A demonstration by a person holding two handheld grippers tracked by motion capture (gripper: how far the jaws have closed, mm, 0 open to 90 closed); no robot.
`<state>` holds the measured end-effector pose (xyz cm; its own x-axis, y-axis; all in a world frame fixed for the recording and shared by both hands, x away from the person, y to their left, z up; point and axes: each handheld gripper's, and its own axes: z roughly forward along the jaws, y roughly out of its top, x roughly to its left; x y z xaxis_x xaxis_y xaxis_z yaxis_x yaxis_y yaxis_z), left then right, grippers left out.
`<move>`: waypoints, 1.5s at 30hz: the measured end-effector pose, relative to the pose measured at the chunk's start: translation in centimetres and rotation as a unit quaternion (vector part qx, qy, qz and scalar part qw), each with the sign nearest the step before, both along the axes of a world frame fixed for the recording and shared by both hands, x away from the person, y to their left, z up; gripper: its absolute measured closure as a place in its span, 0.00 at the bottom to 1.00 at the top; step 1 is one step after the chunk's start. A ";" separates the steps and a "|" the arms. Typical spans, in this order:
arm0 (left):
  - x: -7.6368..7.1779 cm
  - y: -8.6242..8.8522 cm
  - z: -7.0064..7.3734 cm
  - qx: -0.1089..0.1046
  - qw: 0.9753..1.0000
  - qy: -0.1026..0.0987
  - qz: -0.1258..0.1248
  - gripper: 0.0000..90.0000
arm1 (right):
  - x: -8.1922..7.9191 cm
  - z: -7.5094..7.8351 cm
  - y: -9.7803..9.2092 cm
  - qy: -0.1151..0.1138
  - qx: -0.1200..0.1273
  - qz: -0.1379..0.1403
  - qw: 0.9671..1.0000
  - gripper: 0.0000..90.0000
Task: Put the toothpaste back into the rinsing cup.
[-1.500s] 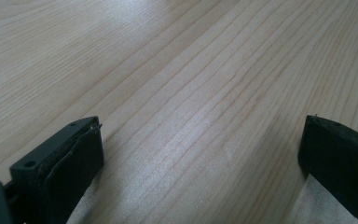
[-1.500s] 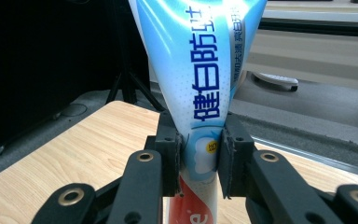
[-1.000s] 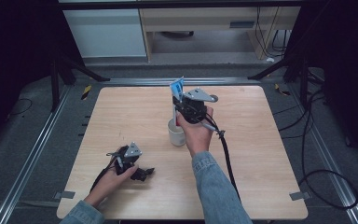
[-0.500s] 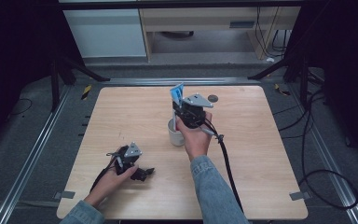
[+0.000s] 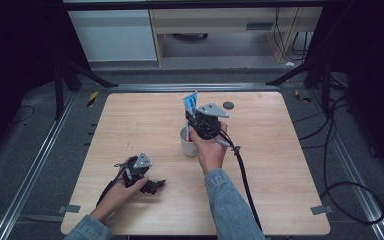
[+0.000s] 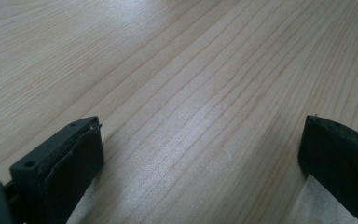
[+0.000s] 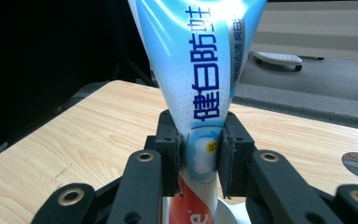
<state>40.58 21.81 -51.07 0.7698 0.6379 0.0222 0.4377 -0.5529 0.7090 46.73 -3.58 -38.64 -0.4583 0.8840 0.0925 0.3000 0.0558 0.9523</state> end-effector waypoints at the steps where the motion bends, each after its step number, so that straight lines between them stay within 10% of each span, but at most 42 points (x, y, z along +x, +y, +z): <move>1: 0.0 0.0 0.0 0.000 1.000 0.000 0.000 0.00 | 0.0 0.0 0.0 0.000 -0.001 0.000 1.000 0.81; 45: 0.0 0.0 0.0 0.001 1.000 0.001 -0.001 0.00 | 0.1 -2.2 -0.2 0.018 0.000 -0.009 1.000 0.81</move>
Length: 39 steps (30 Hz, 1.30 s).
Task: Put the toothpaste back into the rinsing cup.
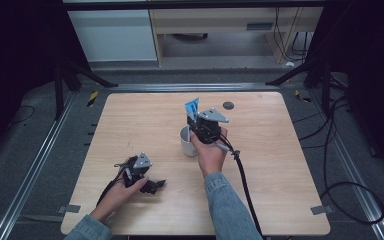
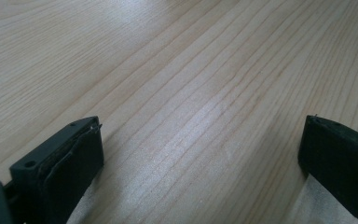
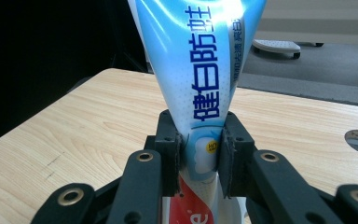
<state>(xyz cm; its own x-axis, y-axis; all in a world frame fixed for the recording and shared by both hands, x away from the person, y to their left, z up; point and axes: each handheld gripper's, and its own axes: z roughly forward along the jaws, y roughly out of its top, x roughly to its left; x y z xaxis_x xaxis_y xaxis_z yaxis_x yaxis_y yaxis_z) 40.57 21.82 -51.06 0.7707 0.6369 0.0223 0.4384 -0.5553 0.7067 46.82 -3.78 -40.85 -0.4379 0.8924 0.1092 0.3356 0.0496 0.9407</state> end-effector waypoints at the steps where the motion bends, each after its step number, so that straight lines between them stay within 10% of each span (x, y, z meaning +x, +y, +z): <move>1: 0.0 0.0 0.0 0.000 1.000 0.000 0.000 0.00 | 0.0 0.0 0.0 0.000 0.001 0.000 1.000 0.81; 39: 0.0 0.0 0.0 0.000 1.000 0.001 0.000 0.00 | 0.0 -1.5 0.3 0.019 0.004 0.002 1.000 0.80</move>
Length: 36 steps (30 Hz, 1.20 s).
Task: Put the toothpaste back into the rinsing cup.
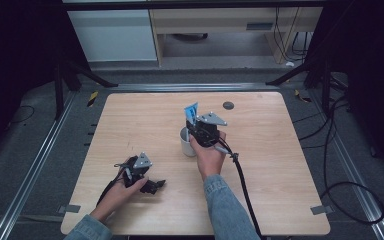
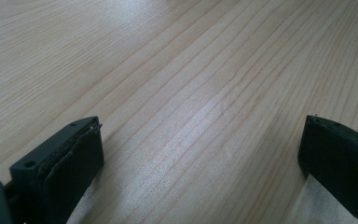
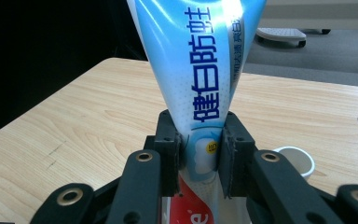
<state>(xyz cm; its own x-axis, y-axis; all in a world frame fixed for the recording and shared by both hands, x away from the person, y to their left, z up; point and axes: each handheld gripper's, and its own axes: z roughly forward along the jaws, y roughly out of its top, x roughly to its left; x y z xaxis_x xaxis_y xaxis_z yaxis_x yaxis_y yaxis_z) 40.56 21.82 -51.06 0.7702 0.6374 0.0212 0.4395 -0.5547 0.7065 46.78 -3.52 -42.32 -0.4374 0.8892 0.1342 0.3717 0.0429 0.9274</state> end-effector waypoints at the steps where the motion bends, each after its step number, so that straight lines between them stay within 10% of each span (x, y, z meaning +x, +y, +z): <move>1: 0.0 0.0 0.0 0.001 1.000 -0.001 0.000 0.00 | 0.0 0.0 0.0 0.000 -0.001 0.000 1.000 0.80; 36: 0.0 0.0 0.0 0.000 1.000 -0.001 0.000 0.00 | 0.3 0.3 -0.5 0.007 -0.016 0.000 1.000 0.75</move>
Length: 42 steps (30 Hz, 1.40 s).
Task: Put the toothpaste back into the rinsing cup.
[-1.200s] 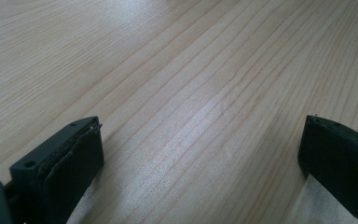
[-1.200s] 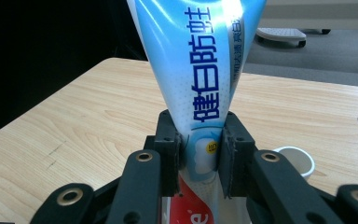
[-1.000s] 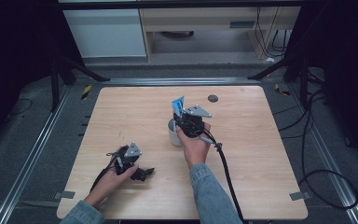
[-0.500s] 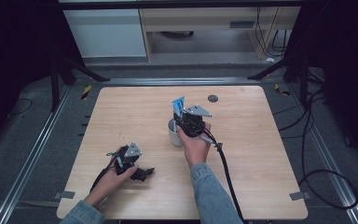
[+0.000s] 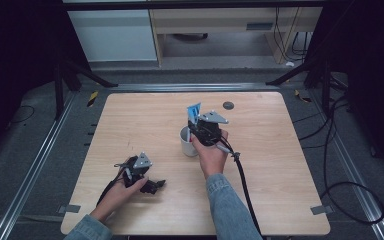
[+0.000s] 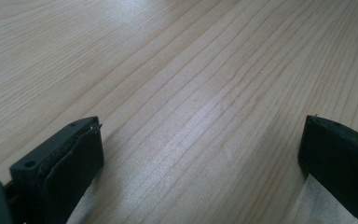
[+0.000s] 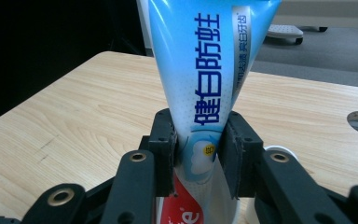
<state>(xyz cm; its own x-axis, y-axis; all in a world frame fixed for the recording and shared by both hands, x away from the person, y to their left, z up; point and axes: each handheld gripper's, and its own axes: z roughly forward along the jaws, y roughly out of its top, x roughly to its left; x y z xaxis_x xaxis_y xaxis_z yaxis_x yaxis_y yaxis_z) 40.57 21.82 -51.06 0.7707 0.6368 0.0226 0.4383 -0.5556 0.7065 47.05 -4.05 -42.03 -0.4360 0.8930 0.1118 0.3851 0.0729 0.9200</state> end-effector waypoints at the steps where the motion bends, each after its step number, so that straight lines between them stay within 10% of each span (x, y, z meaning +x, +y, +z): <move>1: 0.0 0.0 0.0 0.000 1.000 0.000 0.000 0.00 | 0.0 0.0 0.0 -0.001 -0.002 -0.001 1.000 0.74; 42: 0.0 0.0 0.0 0.000 1.000 0.000 0.000 0.00 | -0.3 1.3 -0.3 -0.007 -0.018 0.006 1.000 0.67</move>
